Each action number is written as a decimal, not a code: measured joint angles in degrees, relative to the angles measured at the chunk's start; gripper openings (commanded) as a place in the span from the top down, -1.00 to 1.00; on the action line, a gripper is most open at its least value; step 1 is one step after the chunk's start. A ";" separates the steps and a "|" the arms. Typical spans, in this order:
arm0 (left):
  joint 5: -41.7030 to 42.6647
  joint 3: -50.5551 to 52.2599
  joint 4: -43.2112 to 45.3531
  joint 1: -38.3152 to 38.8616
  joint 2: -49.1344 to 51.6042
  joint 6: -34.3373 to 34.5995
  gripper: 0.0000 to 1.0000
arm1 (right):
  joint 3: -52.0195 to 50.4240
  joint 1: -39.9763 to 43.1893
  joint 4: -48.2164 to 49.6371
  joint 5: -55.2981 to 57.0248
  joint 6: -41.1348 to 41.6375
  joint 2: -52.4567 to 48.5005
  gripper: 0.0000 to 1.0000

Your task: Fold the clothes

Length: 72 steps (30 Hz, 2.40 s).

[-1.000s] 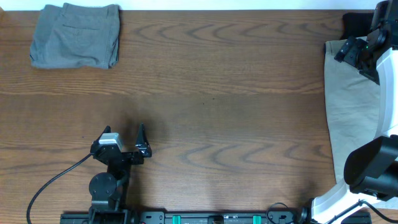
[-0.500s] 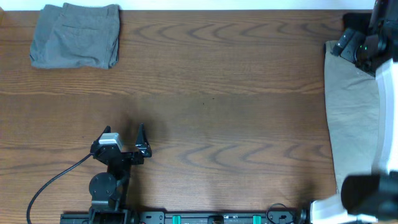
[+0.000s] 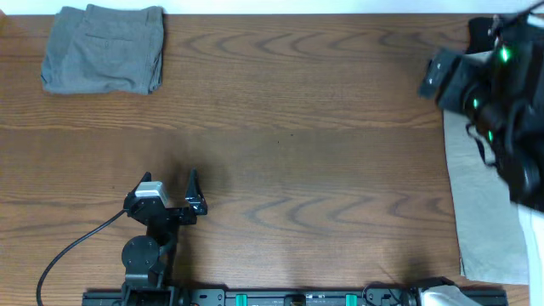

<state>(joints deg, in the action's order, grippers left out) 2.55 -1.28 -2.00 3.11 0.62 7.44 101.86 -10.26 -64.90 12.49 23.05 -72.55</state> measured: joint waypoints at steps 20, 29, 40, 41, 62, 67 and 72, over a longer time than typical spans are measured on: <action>-0.39 -0.09 -0.13 0.00 0.00 0.00 -0.96 | -73.79 0.07 54.73 -6.64 -1.49 48.85 -0.98; -0.42 -0.09 -0.11 0.00 0.00 0.00 -0.96 | -98.05 0.72 65.57 -11.74 -4.85 64.61 -0.98; -0.39 -0.09 -0.11 0.00 0.00 -0.02 -0.96 | -101.29 7.15 61.92 -12.96 -5.57 71.71 -0.98; -0.42 -0.09 -0.11 0.00 0.00 0.00 -0.96 | -101.29 7.89 61.27 -12.98 -5.57 71.78 -0.98; -0.39 -0.09 -0.11 0.00 0.00 0.00 -0.96 | -101.35 12.70 60.83 -13.16 -5.70 71.84 -0.99; -0.42 -0.09 -0.11 0.00 0.00 0.00 -0.96 | -101.35 12.70 60.83 -13.16 -5.70 71.84 -0.98; -0.39 -0.09 -0.11 0.00 0.00 0.00 -0.96 | -101.35 12.70 60.81 -13.16 -5.70 71.84 -0.98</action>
<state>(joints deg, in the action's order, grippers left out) 2.15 -1.37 -2.11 3.11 0.62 7.44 0.51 2.44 -4.10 -0.67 17.34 -0.71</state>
